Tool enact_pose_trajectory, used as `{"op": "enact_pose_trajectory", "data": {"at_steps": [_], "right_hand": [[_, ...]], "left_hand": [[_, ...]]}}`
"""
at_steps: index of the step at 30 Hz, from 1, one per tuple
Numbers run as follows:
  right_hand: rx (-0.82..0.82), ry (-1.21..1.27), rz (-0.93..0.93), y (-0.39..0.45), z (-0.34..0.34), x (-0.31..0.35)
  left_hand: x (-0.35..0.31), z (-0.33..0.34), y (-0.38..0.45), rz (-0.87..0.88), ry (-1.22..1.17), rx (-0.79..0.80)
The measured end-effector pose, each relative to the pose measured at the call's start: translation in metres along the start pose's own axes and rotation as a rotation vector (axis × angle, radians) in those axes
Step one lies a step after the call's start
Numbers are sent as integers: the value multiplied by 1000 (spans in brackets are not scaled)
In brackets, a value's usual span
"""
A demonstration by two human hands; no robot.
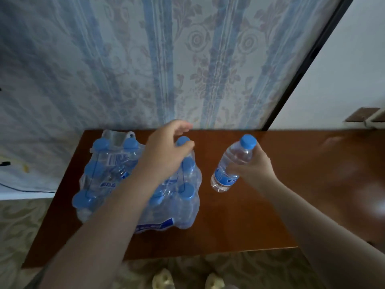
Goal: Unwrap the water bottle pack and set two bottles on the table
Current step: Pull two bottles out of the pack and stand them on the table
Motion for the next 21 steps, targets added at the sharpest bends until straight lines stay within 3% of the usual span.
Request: {"op": "enact_pose_trajectory", "data": {"at_steps": [4, 6, 11, 15, 16, 18, 19, 20, 21], "right_hand": [[-10, -34, 91, 9, 17, -36], [5, -47, 79, 16, 25, -34], [39, -37, 69, 20, 36, -29], [12, 45, 59, 9, 35, -17], [-101, 72, -58, 2, 24, 6], [-378, 13, -476, -32, 4, 83], [-414, -15, -695, -52, 10, 121], [-318, -47, -854, -67, 30, 153], [-121, -114, -966, -81, 63, 180]], "left_hand": [[55, -66, -42, -78, 105, -321], [72, -77, -59, -103, 98, -378], [80, -67, -62, -97, 94, -253], [80, -60, -64, -80, 241, -134], [80, -59, -64, -80, 288, -117], [81, -56, -62, -90, 377, -92], [82, -53, -62, -110, 393, -75], [83, -52, -62, -129, 393, -67], [83, -51, -62, -137, 390, -67]]}}
Point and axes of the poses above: each hand's wrist, its own y-axis towards the middle knuckle, its own z-axis out of the palm, x = y × z, the point moved 10 cm from there along y, towards the middle knuckle
